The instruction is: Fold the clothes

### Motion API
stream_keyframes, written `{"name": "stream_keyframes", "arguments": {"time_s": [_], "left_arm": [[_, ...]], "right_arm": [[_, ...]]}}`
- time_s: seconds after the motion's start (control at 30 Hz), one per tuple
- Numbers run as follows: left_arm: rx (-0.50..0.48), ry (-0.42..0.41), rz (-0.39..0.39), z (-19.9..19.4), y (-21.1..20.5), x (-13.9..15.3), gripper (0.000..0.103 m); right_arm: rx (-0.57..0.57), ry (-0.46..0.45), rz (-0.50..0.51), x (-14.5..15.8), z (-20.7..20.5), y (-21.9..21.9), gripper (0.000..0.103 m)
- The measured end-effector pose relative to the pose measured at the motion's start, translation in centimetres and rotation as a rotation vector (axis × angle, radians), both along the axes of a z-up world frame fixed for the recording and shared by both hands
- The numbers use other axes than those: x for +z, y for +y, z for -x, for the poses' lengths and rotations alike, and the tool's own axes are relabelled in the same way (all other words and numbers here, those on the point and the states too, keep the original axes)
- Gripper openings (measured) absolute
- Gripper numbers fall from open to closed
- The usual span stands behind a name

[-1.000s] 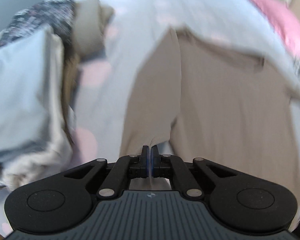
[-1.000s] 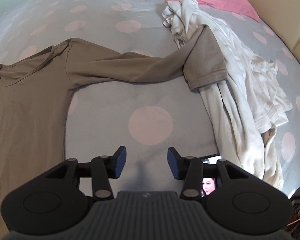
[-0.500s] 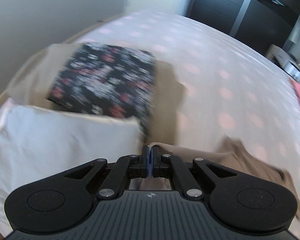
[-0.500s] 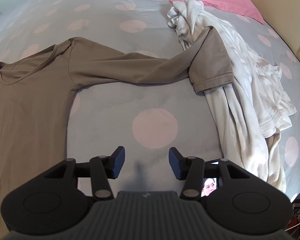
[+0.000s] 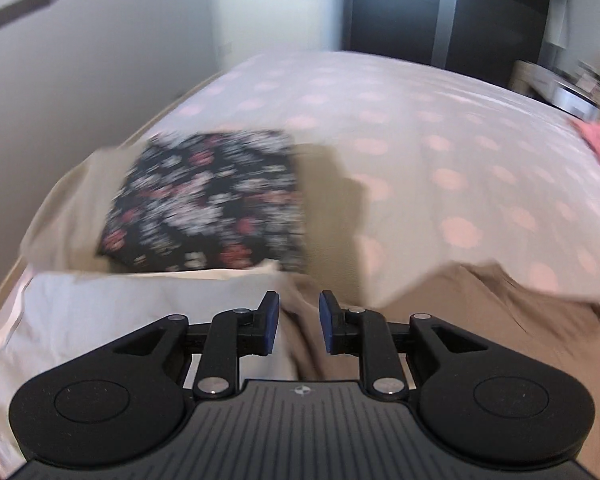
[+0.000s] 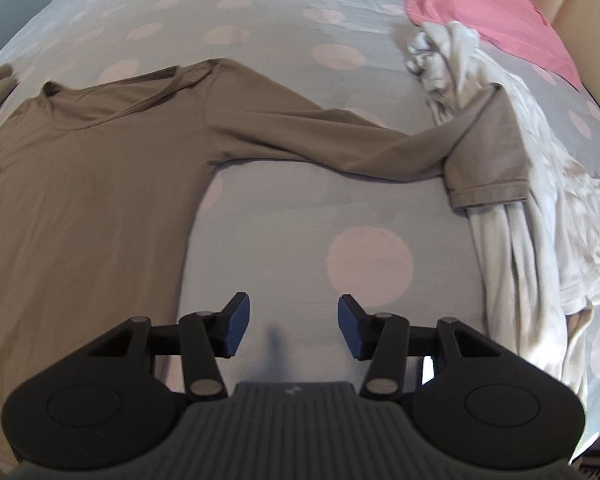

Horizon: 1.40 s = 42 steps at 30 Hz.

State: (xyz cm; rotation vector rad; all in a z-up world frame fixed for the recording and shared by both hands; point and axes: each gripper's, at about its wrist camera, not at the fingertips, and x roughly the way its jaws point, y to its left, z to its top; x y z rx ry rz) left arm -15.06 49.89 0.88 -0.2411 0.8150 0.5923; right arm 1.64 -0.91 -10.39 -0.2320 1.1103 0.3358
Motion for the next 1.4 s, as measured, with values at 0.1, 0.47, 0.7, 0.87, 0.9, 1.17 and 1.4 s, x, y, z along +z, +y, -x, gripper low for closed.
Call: {"name": "stream_keyframes", "arguments": {"time_s": [0.1,0.47,0.7,0.87,0.9,1.17,1.4], "left_arm": [[-0.175,0.035,-0.016,0.6,-4.2,-0.4,0.019],[-0.87,0.34,-0.086,7.0,-19.1,-9.1,0.019],[-0.944,0.436,-0.017,8.9,-21.5,-12.8,0.019],[-0.883,0.497,0.047,8.2,-21.1,-15.3,0.019],[-0.886,0.514,0.054,8.1,-21.2,-15.8,0.019],[-0.888,0.517,0.074,8.3,-21.4,-16.7,0.014],[-0.843,0.478,0.099,9.8,-22.0,-14.9,0.003]], "right_arm": [[0.055,0.004,0.006,-0.3,1.0,0.6,0.053],[0.146,0.003,0.029,-0.6,4.3,1.9,0.053],[0.186,0.009,0.0,-0.5,6.7,3.0,0.054],[0.246,0.022,0.011,-0.7,9.4,3.0,0.055],[0.252,0.039,0.008,-0.9,9.9,2.8,0.055],[0.183,0.288,-0.063,-3.8,12.7,1.2,0.051],[0.164,0.345,-0.105,-4.3,13.4,1.5,0.034]]}}
